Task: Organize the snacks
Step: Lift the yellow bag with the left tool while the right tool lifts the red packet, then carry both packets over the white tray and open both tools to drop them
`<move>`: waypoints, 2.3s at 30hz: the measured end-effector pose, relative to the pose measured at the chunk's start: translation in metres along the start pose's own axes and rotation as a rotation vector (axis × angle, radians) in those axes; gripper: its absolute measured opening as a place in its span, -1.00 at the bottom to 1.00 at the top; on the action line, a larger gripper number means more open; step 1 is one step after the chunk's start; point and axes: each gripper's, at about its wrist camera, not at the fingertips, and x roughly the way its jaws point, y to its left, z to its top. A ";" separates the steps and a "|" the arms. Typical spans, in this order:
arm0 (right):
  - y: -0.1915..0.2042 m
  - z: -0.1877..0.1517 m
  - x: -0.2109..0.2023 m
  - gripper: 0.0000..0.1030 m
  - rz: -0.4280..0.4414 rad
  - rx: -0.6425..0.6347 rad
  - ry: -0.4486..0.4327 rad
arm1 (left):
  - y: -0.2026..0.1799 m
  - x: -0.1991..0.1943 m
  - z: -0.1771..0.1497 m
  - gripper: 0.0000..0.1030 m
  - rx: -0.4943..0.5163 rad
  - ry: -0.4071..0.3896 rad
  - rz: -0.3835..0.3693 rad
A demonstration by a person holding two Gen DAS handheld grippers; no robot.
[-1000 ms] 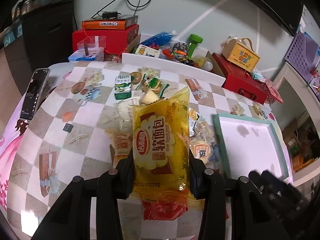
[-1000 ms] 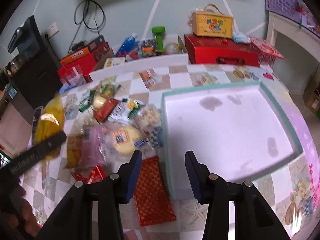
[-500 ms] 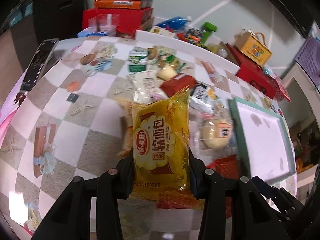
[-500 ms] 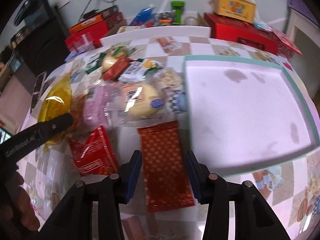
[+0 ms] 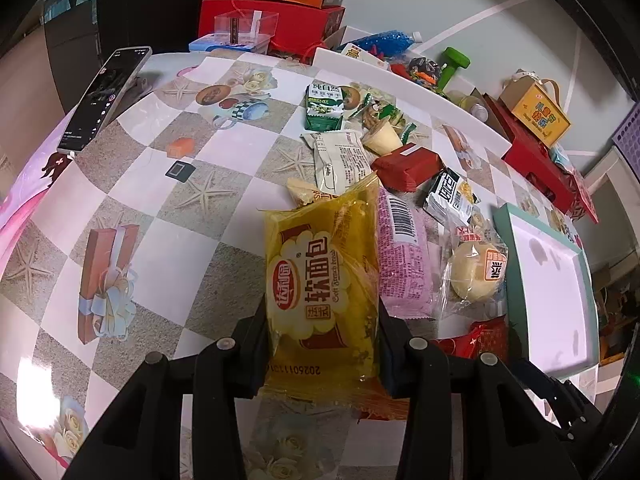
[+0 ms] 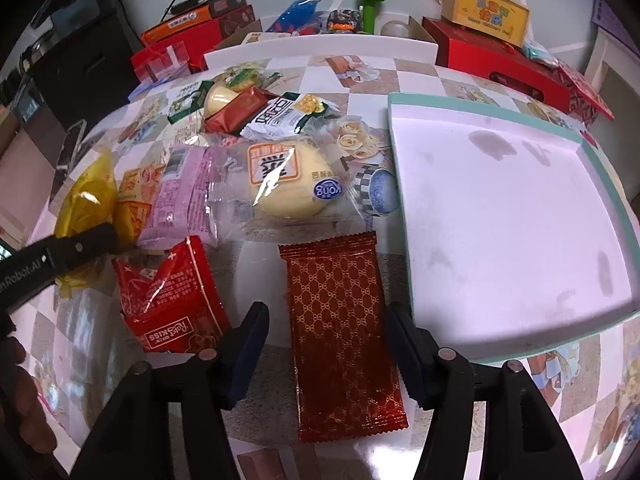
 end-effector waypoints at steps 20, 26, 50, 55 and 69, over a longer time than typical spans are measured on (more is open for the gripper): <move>0.018 0.000 -0.001 0.27 0.072 -0.010 -0.014 | 0.013 -0.006 0.001 -0.13 -0.044 -0.013 0.008; 0.021 -0.004 0.015 0.27 0.038 -0.047 0.043 | 0.014 -0.004 0.001 -0.13 -0.045 -0.008 0.008; -0.012 0.025 -0.058 -0.06 0.034 0.083 -0.180 | -0.003 -0.044 0.021 -0.13 -0.008 -0.131 -0.019; -0.041 0.046 -0.077 -0.06 -0.022 0.152 -0.223 | -0.046 -0.049 0.033 -0.13 0.085 -0.135 -0.074; -0.184 0.030 -0.080 -0.06 -0.245 0.488 -0.253 | -0.213 -0.012 0.006 -0.13 0.447 -0.054 -0.298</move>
